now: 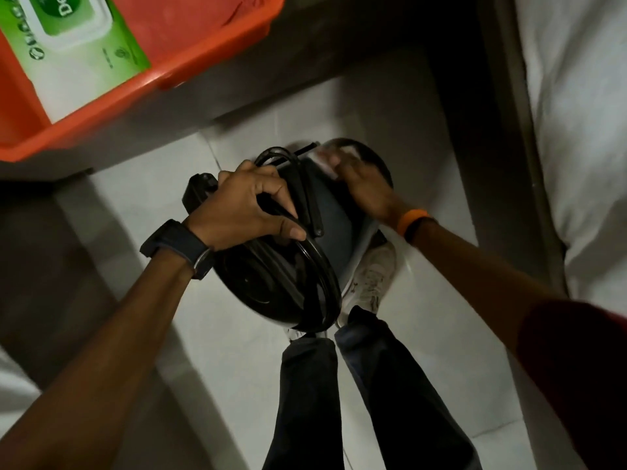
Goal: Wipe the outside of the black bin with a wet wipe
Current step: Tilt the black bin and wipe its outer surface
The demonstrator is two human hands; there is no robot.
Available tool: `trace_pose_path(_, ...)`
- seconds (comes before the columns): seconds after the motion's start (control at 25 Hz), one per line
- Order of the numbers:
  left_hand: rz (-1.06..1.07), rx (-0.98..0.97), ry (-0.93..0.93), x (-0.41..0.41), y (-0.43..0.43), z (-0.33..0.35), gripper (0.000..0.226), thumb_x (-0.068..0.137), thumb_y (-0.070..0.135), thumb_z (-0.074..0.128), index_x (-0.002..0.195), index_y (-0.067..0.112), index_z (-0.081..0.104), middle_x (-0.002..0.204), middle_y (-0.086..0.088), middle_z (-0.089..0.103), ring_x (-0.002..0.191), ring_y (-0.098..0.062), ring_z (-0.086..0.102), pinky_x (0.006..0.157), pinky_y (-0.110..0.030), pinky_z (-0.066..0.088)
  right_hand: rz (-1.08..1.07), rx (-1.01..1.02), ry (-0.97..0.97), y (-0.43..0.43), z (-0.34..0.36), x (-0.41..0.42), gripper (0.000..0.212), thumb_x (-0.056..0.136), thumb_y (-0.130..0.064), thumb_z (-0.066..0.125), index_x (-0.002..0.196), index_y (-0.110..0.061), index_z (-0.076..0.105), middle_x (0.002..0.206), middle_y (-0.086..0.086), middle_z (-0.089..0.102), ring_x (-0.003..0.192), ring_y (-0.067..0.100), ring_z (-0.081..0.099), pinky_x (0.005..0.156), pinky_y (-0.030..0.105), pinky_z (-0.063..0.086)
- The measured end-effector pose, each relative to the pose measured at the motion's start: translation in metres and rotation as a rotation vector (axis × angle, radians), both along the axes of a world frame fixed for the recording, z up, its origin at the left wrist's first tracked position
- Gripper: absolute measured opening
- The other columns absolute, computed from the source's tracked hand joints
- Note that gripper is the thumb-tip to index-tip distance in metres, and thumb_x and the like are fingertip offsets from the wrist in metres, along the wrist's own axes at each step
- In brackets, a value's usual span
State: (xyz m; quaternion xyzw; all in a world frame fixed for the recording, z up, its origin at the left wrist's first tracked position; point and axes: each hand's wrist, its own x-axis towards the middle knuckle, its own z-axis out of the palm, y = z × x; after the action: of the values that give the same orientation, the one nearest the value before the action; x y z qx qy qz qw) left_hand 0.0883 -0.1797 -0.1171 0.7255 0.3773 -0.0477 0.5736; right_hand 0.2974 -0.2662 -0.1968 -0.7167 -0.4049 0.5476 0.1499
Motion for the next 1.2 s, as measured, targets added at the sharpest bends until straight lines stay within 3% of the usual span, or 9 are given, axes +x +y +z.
trace_pose_path(0.16,-0.073,-0.001,0.037,-0.001,-0.002,-0.003,0.040,0.044,0.063,0.079,0.067,0.033,0.069,0.083,0.027,0.060,0.100,0.007,0.041,0.109,-0.057,0.030,0.174,0.120,0.178,-0.011,0.012,-0.019,0.050,0.108,-0.046,0.029,0.152,-0.032,0.048,0.154,-0.001,0.055,0.145,0.014,0.049,0.121,0.024,0.031)
trace_pose_path(0.4,-0.085,-0.048,0.015,0.002,-0.011,-0.011,0.044,0.044,0.062,0.085,0.070,0.030,0.070,0.081,0.021,0.060,0.099,0.003,0.044,0.108,-0.055,0.032,-0.026,-0.307,-0.083,0.028,-0.033,0.047,0.065,0.107,-0.059,0.020,0.158,-0.024,0.039,0.167,0.009,0.037,0.153,0.030,0.038,0.128,0.041,0.025)
trace_pose_path(0.56,0.063,-0.088,-0.036,0.011,0.006,-0.013,0.027,0.054,0.045,0.081,0.071,0.027,0.070,0.071,0.028,0.059,0.085,0.004,0.050,0.091,-0.023,0.041,-0.200,0.074,0.200,-0.057,0.020,0.006,0.051,0.109,-0.053,0.023,0.157,-0.044,0.033,0.169,-0.017,0.029,0.160,0.011,0.025,0.130,0.031,0.021)
trace_pose_path(0.64,0.153,-0.138,-0.069,0.009,0.014,-0.016,0.026,0.057,0.035,0.082,0.075,0.020,0.070,0.068,0.022,0.060,0.074,0.003,0.054,0.077,-0.013,0.042,-0.102,0.295,0.305,-0.096,0.042,-0.031,0.047,0.112,-0.044,0.024,0.158,-0.042,0.032,0.168,-0.024,0.026,0.160,0.004,0.021,0.130,0.027,0.022)
trace_pose_path(0.72,0.189,-0.174,-0.062,0.004,0.018,-0.020,0.024,0.060,0.030,0.081,0.077,0.015,0.071,0.071,0.015,0.059,0.072,-0.002,0.056,0.076,-0.018,0.045,-0.097,0.341,0.260,-0.099,0.030,-0.033,0.047,0.113,-0.038,0.023,0.158,-0.035,0.036,0.170,-0.017,0.028,0.161,0.005,0.019,0.131,0.025,0.019)
trace_pose_path(0.88,0.225,-0.188,-0.103,-0.008,0.021,-0.030,0.013,0.064,0.029,0.079,0.074,0.026,0.072,0.075,0.010,0.061,0.073,-0.006,0.060,0.075,-0.013,0.050,-0.577,-0.025,0.020,-0.035,-0.020,0.031,0.051,0.111,-0.043,0.030,0.158,-0.027,0.039,0.168,0.000,0.036,0.157,0.017,0.031,0.131,0.041,0.025)
trace_pose_path(0.96,0.260,-0.184,-0.128,-0.010,0.024,-0.032,0.010,0.067,0.030,0.078,0.074,0.028,0.071,0.074,0.012,0.065,0.073,-0.005,0.062,0.073,-0.012,0.051,-0.524,-0.074,-0.002,-0.020,-0.026,0.042,0.053,0.110,-0.045,0.030,0.160,-0.026,0.037,0.168,0.001,0.036,0.157,0.020,0.033,0.130,0.045,0.025)
trace_pose_path(1.16,0.388,-0.188,-0.153,-0.005,0.026,-0.035,0.009,0.074,0.026,0.076,0.075,0.029,0.069,0.074,0.012,0.065,0.076,-0.009,0.060,0.078,-0.021,0.050,-0.214,0.285,0.235,-0.064,0.026,-0.019,0.048,0.111,-0.041,0.027,0.152,-0.030,0.049,0.163,-0.012,0.042,0.156,0.002,0.030,0.129,0.022,0.022)
trace_pose_path(1.2,0.414,-0.167,-0.146,-0.004,0.025,-0.037,0.010,0.077,0.022,0.077,0.076,0.027,0.067,0.076,0.008,0.064,0.078,-0.011,0.058,0.080,-0.025,0.049,-0.207,0.315,0.232,-0.068,0.025,-0.020,0.047,0.112,-0.037,0.026,0.152,-0.030,0.049,0.164,-0.013,0.042,0.157,0.004,0.030,0.130,0.025,0.021)
